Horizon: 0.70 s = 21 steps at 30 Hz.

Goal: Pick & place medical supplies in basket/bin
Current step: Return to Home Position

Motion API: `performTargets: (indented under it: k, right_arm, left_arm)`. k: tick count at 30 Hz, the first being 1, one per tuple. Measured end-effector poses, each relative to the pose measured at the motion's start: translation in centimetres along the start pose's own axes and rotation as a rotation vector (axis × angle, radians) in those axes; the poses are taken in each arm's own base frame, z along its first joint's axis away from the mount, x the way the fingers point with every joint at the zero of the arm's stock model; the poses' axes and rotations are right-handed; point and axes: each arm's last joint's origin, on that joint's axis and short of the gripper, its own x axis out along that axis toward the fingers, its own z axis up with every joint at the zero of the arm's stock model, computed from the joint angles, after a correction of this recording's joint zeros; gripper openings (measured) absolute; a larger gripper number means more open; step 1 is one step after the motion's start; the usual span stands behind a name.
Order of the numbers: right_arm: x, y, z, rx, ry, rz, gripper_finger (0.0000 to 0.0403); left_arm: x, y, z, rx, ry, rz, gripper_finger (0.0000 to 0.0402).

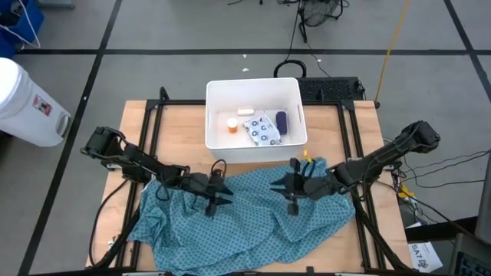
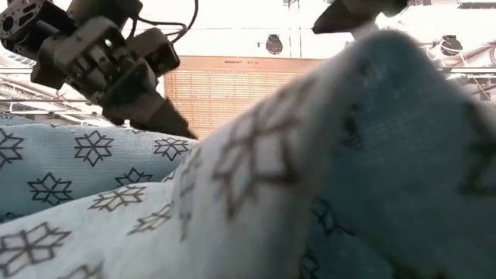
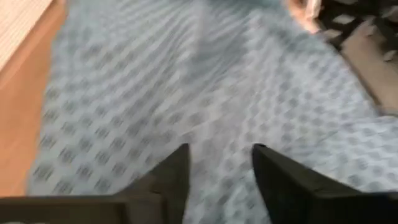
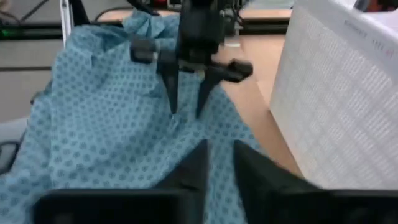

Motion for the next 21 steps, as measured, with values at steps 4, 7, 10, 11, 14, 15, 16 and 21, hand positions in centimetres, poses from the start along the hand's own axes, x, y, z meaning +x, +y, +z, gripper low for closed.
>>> performTargets:
  k: [4, 7, 10, 11, 14, 15, 16, 21]
  right_arm:
    - [-0.6, -0.4, -1.1, 0.012, 0.004, 0.030, 0.0012]
    - [-1.4, -0.8, -1.5, 0.008, -0.011, 0.038, 0.0003]
    - [-2.5, -0.9, -1.5, -0.015, -0.069, 0.043, 0.0001]
    - [-2.9, -1.0, -1.5, -0.022, -0.094, 0.046, 0.0001]
    - [-4.2, -1.1, -1.9, -0.066, -0.171, 0.051, 0.0001]
    - [-4.6, -1.1, -2.1, -0.071, -0.187, 0.051, 0.0001]
    - [-5.1, -1.2, -2.3, -0.074, -0.206, 0.061, 0.0000]
    - [-7.3, -1.8, -3.0, -0.083, -0.324, 0.097, 0.0000]
  left_arm:
    - [-0.2, -0.4, 0.7, 0.051, -0.045, -0.076, 0.0072]
    - [-0.8, -0.7, 1.6, 0.066, -0.093, -0.090, 0.0014]
    - [-2.4, -1.6, 2.6, 0.102, -0.140, -0.078, 0.0013]
    - [-3.1, -2.1, 3.2, 0.120, -0.176, -0.086, 0.0008]
    - [-5.6, -3.5, 3.9, 0.173, -0.198, -0.091, 0.0005]
    - [-6.4, -4.0, 4.1, 0.187, -0.211, -0.085, 0.0006]
    - [-7.2, -4.4, 4.3, 0.195, -0.231, -0.068, 0.0006]
    - [-11.0, -5.8, 4.5, 0.234, -0.284, 0.007, 0.0005]
